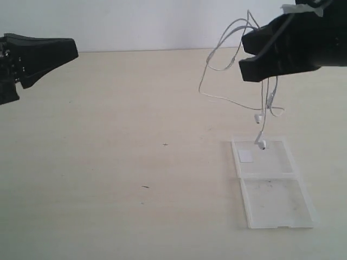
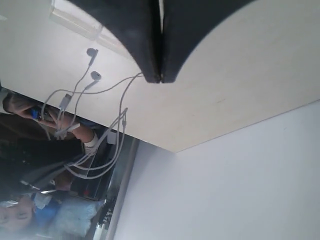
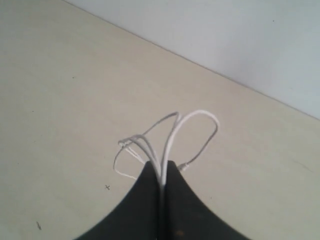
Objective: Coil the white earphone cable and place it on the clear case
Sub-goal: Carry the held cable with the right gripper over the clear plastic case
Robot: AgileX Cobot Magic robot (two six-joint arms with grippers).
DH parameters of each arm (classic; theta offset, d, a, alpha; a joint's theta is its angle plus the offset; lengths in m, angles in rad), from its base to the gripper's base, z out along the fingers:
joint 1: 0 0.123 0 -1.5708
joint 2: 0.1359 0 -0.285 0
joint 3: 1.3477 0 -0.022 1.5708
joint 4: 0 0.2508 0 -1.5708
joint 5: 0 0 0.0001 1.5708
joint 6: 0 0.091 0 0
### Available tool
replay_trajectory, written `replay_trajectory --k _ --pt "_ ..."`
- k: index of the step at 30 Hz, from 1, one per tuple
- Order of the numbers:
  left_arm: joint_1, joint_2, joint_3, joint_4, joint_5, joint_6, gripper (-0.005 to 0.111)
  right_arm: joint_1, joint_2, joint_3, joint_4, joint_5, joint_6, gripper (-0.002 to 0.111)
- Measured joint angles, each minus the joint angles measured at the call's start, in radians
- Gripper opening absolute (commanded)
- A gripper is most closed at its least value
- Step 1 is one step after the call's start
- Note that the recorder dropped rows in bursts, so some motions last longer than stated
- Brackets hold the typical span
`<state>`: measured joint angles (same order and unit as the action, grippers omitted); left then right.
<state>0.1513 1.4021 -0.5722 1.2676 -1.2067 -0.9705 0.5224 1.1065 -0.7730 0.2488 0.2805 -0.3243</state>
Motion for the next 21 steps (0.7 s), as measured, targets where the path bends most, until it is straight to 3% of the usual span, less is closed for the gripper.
replay_trajectory --k 12,21 --pt "0.0 -0.271 0.21 -0.047 -0.002 0.047 0.0 -0.002 -0.084 0.197 0.0 -0.097 0.093 0.0" --pt "0.0 -0.382 0.263 -0.056 -0.006 0.047 0.0 -0.006 -0.18 0.278 0.0 -0.131 0.153 0.0"
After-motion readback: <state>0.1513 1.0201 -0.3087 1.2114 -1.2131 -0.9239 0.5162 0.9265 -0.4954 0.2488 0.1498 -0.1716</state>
